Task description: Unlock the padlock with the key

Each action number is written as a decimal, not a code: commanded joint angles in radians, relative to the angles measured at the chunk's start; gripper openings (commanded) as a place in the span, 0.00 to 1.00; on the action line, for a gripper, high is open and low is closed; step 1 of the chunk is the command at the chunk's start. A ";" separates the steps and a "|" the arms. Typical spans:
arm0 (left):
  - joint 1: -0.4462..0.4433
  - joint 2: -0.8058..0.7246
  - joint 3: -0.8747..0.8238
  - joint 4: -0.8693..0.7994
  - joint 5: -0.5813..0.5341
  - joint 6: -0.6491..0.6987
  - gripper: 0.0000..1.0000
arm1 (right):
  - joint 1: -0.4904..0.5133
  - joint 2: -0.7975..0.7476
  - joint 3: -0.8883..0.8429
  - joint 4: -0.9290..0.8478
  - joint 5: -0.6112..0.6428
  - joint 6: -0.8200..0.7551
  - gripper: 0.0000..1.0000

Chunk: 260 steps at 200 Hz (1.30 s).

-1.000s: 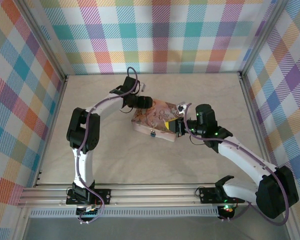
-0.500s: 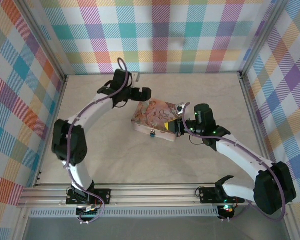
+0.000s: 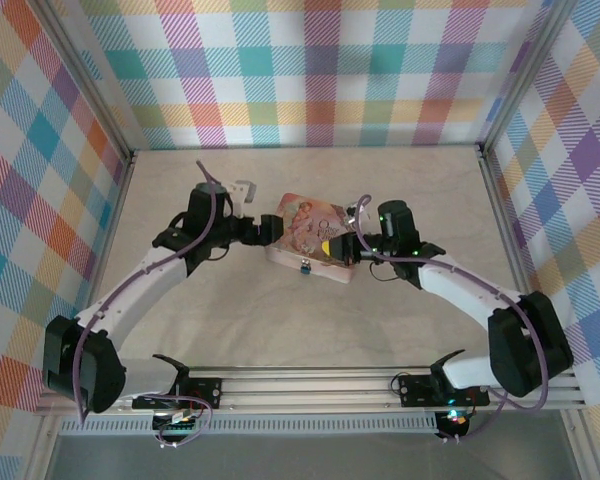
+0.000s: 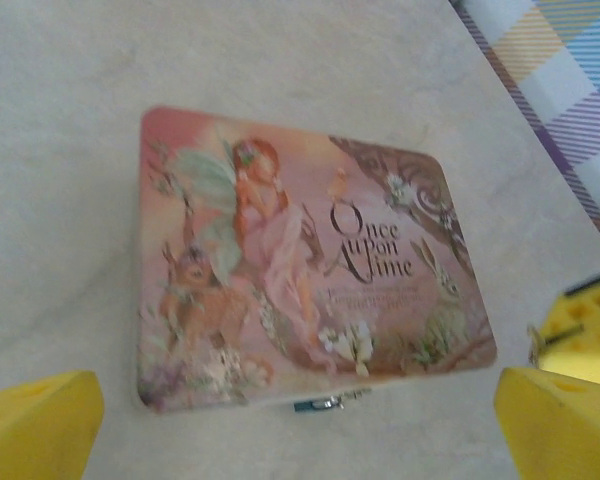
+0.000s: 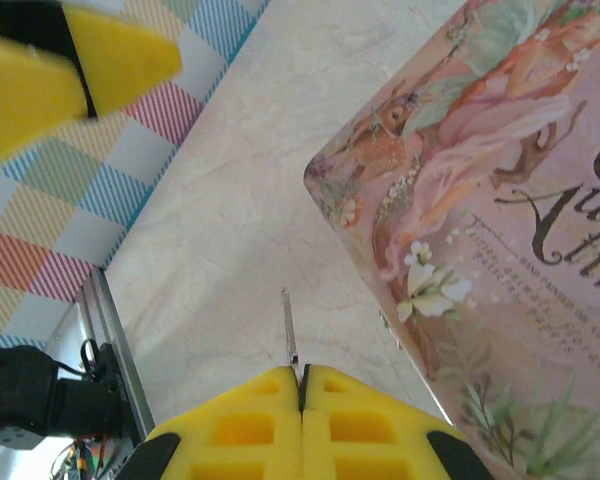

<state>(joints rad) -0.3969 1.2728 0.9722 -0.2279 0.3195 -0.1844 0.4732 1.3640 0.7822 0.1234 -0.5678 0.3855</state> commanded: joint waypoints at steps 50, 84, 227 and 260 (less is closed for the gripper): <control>-0.056 -0.016 -0.176 0.094 0.101 -0.097 0.93 | -0.021 0.153 0.086 0.128 -0.076 0.075 0.00; -0.112 0.040 -0.209 0.167 0.093 -0.142 0.92 | -0.027 0.208 0.106 0.101 -0.034 0.081 0.00; -0.217 0.295 -0.241 0.403 0.097 -0.180 0.89 | -0.031 0.293 0.050 0.064 0.022 0.102 0.00; -0.220 0.333 -0.236 0.450 0.082 -0.177 0.88 | -0.031 0.299 0.046 0.024 0.037 0.095 0.00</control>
<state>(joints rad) -0.6029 1.5806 0.7406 0.1520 0.4026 -0.3531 0.4461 1.6451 0.8459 0.2016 -0.5514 0.4866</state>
